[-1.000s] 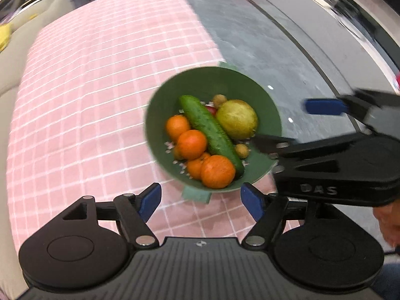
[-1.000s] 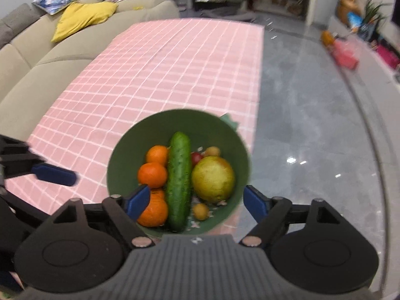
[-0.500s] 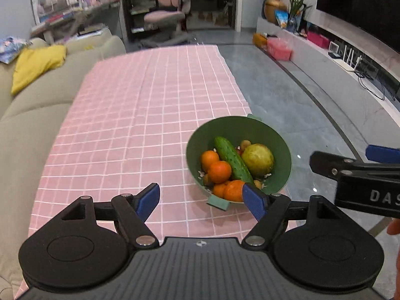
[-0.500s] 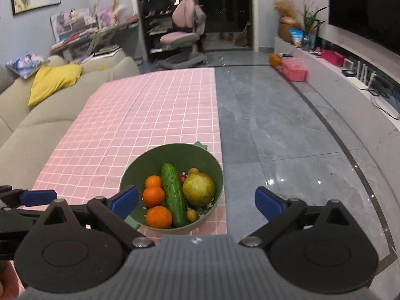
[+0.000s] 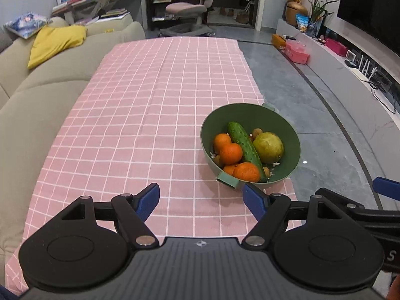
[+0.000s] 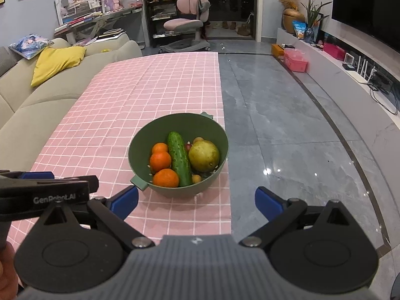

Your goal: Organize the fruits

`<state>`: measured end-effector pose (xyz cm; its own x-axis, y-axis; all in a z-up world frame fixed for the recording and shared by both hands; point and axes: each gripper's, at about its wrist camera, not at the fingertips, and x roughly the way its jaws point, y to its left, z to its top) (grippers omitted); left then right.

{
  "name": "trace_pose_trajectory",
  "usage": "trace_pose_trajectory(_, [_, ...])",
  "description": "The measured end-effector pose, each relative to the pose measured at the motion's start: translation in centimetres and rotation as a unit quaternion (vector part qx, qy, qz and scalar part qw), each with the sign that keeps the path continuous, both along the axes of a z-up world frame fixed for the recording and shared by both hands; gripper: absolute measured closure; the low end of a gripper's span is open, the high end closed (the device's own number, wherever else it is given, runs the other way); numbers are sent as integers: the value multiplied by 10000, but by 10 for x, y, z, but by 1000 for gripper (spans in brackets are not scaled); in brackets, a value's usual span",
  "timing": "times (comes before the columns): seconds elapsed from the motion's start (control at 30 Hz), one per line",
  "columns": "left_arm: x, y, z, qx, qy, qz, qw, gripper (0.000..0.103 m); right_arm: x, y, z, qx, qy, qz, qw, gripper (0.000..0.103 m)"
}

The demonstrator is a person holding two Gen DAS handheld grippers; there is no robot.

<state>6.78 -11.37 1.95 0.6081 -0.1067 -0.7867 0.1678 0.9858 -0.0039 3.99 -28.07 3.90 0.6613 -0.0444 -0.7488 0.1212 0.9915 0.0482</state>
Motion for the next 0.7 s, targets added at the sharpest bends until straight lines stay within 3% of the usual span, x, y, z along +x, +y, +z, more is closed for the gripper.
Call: trace_pose_trajectory(0.7, [-4, -2, -4, 73, 56, -76, 9999, 15, 2, -4, 1, -30, 80, -52, 9999, 7])
